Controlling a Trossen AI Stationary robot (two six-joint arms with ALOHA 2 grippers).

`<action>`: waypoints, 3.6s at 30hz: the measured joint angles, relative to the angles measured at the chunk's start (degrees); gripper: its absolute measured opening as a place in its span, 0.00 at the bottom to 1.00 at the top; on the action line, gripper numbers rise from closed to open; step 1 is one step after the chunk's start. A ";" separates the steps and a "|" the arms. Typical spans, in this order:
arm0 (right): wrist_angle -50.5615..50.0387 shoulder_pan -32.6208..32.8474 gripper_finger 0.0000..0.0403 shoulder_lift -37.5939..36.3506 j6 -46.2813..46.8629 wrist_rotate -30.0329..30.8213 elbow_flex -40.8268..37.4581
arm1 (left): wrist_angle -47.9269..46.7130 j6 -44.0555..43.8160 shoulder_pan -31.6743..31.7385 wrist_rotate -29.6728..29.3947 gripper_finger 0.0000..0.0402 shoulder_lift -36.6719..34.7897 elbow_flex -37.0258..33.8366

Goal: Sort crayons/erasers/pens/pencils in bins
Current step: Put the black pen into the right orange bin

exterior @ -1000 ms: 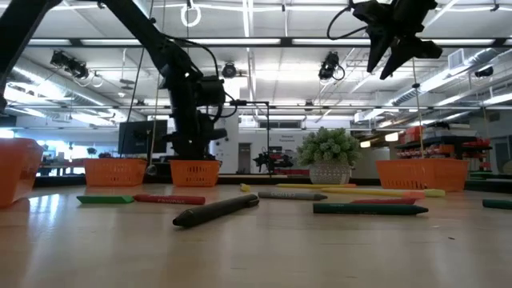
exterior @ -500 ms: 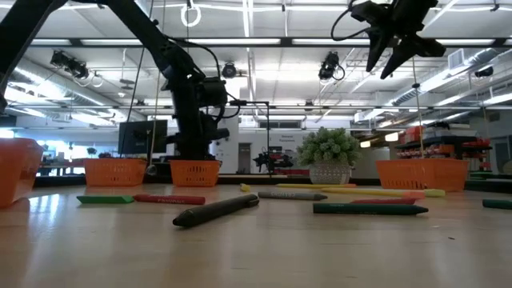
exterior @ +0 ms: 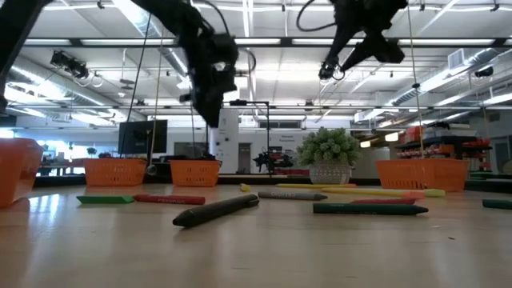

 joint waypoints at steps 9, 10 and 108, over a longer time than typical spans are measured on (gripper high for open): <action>2.88 4.59 0.40 11.73 7.13 -0.79 -0.02 | -1.37 0.03 -4.23 3.42 0.17 -16.36 -4.17; 4.40 4.90 0.40 12.75 6.96 -1.25 -0.02 | -1.38 -0.44 -4.93 3.50 0.17 -18.23 -5.22; 18.88 22.03 0.40 49.83 66.06 -13.46 19.43 | 41.73 -22.50 -42.08 31.36 0.18 -42.17 -21.42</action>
